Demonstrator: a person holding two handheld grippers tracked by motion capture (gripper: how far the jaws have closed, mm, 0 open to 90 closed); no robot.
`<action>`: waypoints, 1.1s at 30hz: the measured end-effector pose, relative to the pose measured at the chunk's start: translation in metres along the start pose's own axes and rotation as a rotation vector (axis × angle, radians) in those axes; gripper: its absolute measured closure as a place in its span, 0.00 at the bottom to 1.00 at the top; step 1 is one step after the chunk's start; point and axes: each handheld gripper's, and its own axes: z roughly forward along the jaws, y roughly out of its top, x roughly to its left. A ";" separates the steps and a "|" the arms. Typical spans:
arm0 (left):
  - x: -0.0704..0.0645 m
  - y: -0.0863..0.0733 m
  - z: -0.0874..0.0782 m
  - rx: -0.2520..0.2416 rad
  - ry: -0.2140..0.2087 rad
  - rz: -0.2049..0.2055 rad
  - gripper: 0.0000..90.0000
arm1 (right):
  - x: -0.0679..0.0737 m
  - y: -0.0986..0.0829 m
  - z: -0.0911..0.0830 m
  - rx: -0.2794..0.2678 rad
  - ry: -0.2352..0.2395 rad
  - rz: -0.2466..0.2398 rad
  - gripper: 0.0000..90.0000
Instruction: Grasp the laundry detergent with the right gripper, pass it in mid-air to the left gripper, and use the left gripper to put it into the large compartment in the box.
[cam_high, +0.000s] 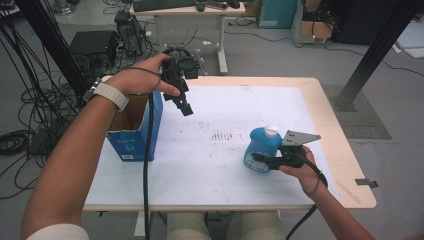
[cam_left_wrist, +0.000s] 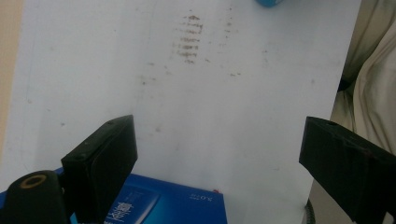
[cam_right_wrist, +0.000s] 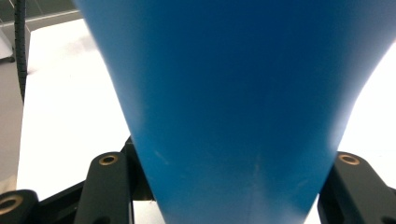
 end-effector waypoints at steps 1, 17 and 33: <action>0.000 0.000 0.000 0.002 0.003 0.002 0.13 | 0.000 0.000 0.000 0.000 0.001 0.001 0.47; -0.003 0.000 -0.002 0.006 0.006 -0.002 0.13 | -0.003 0.000 0.001 -0.012 0.003 -0.047 0.47; -0.017 0.001 -0.014 0.007 0.040 -0.005 0.11 | -0.004 0.012 -0.007 -0.015 0.017 -0.064 0.47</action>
